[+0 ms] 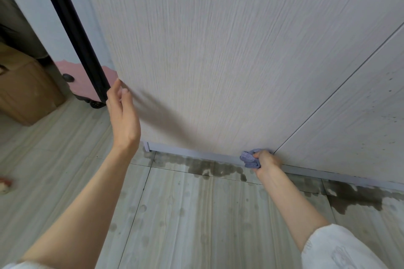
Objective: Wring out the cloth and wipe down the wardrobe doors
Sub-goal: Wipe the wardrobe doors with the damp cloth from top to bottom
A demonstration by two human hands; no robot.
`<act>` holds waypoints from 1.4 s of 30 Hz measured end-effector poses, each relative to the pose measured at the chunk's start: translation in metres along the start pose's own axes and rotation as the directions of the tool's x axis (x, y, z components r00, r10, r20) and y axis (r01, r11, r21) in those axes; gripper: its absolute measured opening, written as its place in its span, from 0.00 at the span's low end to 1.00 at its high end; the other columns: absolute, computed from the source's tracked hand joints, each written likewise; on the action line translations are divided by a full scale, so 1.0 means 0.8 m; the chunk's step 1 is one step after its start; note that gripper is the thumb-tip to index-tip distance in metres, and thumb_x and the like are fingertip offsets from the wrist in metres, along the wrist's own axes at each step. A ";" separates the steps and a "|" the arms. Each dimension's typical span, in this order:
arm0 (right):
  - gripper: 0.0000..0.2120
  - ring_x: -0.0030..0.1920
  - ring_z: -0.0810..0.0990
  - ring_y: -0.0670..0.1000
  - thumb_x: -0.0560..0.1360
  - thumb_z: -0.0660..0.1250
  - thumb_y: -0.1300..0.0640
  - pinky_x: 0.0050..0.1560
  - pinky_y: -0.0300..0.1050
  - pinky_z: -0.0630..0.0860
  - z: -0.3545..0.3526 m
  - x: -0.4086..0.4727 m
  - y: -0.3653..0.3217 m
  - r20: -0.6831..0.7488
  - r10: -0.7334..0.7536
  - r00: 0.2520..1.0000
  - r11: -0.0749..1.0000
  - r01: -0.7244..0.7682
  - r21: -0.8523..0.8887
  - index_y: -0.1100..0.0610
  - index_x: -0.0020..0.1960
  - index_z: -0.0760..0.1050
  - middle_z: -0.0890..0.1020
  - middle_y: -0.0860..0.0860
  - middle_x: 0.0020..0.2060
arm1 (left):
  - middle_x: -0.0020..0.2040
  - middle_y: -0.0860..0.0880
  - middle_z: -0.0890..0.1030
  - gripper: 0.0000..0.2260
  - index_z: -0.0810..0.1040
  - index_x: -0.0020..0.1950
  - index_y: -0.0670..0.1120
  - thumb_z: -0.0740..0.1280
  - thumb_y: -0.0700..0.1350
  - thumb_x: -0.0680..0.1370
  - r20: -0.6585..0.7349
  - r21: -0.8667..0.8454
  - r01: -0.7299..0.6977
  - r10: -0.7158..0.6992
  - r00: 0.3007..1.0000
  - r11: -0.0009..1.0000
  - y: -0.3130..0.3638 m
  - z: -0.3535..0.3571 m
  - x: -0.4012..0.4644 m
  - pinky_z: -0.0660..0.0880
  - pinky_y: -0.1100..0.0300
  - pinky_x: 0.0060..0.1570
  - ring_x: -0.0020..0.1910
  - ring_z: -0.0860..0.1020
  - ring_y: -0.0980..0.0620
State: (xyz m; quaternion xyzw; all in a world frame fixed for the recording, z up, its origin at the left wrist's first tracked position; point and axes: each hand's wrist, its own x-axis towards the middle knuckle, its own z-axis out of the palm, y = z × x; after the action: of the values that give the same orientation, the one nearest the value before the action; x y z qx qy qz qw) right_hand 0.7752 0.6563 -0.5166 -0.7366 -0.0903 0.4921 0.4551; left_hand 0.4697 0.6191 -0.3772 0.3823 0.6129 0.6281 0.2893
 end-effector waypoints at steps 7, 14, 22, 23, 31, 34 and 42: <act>0.11 0.35 0.73 0.51 0.78 0.54 0.69 0.33 0.41 0.74 0.028 -0.020 0.017 0.200 0.125 0.972 0.992 -0.125 -0.015 0.57 0.41 0.67 0.71 0.53 0.39 | 0.64 0.55 0.73 0.17 0.68 0.69 0.53 0.50 0.50 0.83 0.102 -0.070 0.103 -0.096 0.990 0.992 0.005 -0.023 0.009 0.70 0.70 0.56 0.62 0.72 0.59; 0.18 0.16 0.62 0.46 0.65 0.46 0.78 0.23 0.32 0.50 0.172 -0.134 0.060 0.649 0.132 0.749 0.947 -0.290 0.141 0.60 0.30 0.65 0.66 0.55 0.24 | 0.64 0.54 0.73 0.18 0.67 0.70 0.55 0.48 0.53 0.83 0.213 -0.048 0.119 -0.106 0.971 0.992 0.007 -0.045 0.016 0.66 0.61 0.61 0.62 0.72 0.58; 0.23 0.21 0.68 0.47 0.71 0.50 0.72 0.26 0.40 0.43 0.281 -0.192 0.101 0.779 0.096 0.619 0.948 -0.296 0.119 0.58 0.22 0.72 0.71 0.52 0.22 | 0.67 0.55 0.71 0.21 0.65 0.72 0.56 0.44 0.55 0.82 0.363 -0.019 0.115 -0.100 0.926 0.993 0.003 -0.067 0.028 0.62 0.60 0.64 0.66 0.69 0.59; 0.26 0.21 0.68 0.47 0.72 0.48 0.72 0.22 0.37 0.51 0.284 -0.195 0.100 0.770 0.107 0.629 0.945 -0.304 0.117 0.58 0.21 0.71 0.71 0.52 0.22 | 0.67 0.55 0.71 0.21 0.65 0.72 0.56 0.44 0.55 0.82 0.371 -0.023 0.115 -0.098 0.923 0.993 0.003 -0.069 0.030 0.62 0.60 0.64 0.66 0.69 0.58; 0.24 0.23 0.78 0.48 0.78 0.49 0.73 0.28 0.33 0.74 0.289 -0.231 0.070 0.738 0.079 0.670 0.909 -0.353 0.223 0.62 0.30 0.74 0.77 0.53 0.24 | 0.60 0.55 0.76 0.18 0.70 0.66 0.55 0.46 0.53 0.83 0.347 -0.052 0.101 -0.077 0.935 0.994 0.005 -0.070 0.036 0.68 0.74 0.51 0.58 0.74 0.60; 0.24 0.24 0.79 0.51 0.77 0.54 0.72 0.28 0.38 0.76 0.279 -0.254 0.044 0.765 0.087 0.638 0.870 -0.423 0.253 0.63 0.27 0.78 0.79 0.55 0.25 | 0.61 0.52 0.76 0.17 0.71 0.66 0.51 0.49 0.51 0.83 0.242 0.007 0.059 -0.059 0.969 0.998 0.004 -0.073 0.029 0.69 0.72 0.54 0.56 0.74 0.63; 0.08 0.36 0.74 0.46 0.73 0.65 0.66 0.37 0.39 0.69 0.184 -0.304 -0.047 0.661 0.161 0.733 0.969 0.009 -0.246 0.54 0.40 0.73 0.77 0.51 0.35 | 0.55 0.47 0.78 0.12 0.72 0.63 0.46 0.54 0.45 0.83 -0.029 0.035 0.239 -0.238 0.971 0.970 0.057 -0.075 -0.003 0.70 0.58 0.57 0.54 0.76 0.51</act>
State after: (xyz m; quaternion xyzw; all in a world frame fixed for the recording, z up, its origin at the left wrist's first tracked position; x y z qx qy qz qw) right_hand 0.5467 0.6220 -0.3464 -0.5586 -0.2758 0.7300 0.2810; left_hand 0.4258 0.5805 -0.3298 0.3037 0.6698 0.5816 0.3477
